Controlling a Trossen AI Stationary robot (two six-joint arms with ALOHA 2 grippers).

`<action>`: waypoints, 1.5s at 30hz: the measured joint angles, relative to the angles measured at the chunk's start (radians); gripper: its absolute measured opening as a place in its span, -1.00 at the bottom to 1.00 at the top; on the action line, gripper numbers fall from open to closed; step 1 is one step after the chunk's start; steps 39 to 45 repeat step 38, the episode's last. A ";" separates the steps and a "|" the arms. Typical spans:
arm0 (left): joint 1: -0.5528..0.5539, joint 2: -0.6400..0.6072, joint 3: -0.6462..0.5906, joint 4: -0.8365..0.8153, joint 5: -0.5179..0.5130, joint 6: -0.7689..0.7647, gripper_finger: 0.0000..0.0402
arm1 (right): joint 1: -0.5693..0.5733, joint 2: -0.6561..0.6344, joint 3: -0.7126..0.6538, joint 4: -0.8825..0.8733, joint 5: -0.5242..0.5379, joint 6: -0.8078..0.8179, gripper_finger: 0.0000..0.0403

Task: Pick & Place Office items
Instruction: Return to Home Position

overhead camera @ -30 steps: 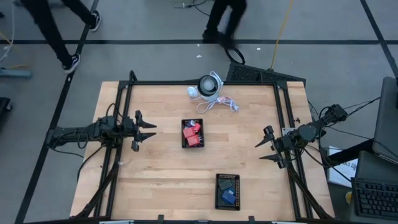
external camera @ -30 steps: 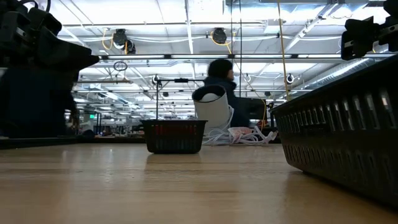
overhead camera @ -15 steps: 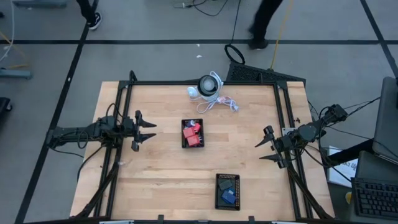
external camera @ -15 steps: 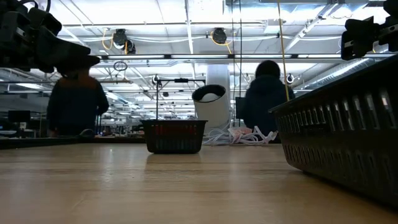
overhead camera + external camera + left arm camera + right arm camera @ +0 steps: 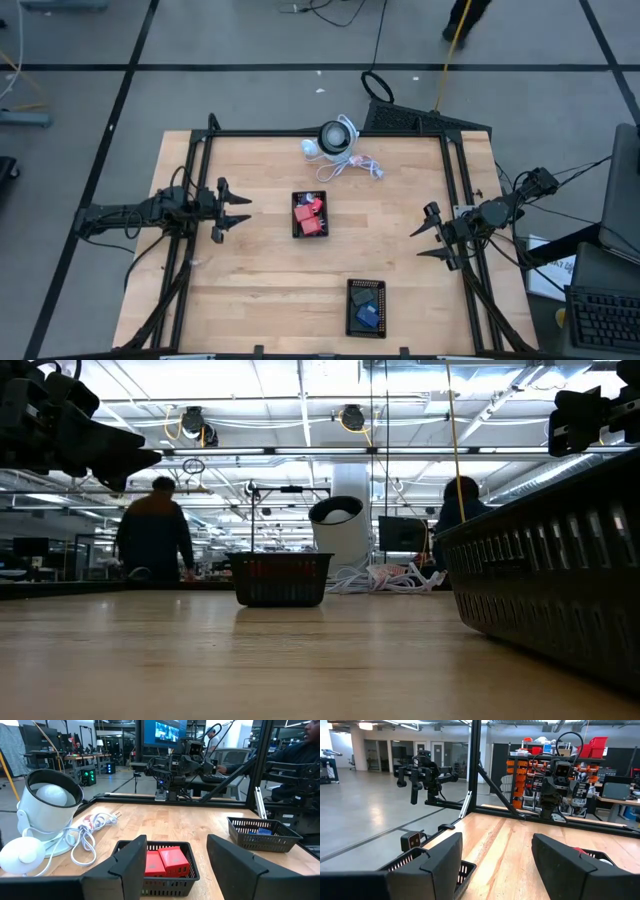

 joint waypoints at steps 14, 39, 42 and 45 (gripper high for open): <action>0.000 0.000 0.000 0.000 0.000 0.000 -0.13 | 0.000 0.000 0.000 0.000 0.000 0.000 0.13; 0.000 0.000 0.000 0.000 0.000 0.000 -0.08 | 0.000 0.000 0.000 0.000 0.000 0.000 0.15; 0.000 0.000 0.000 0.000 0.000 0.000 -0.08 | 0.000 0.000 0.000 0.000 0.000 0.000 0.15; 0.000 0.000 0.000 0.000 0.000 0.000 -0.08 | 0.000 0.000 0.000 0.000 0.000 0.000 0.15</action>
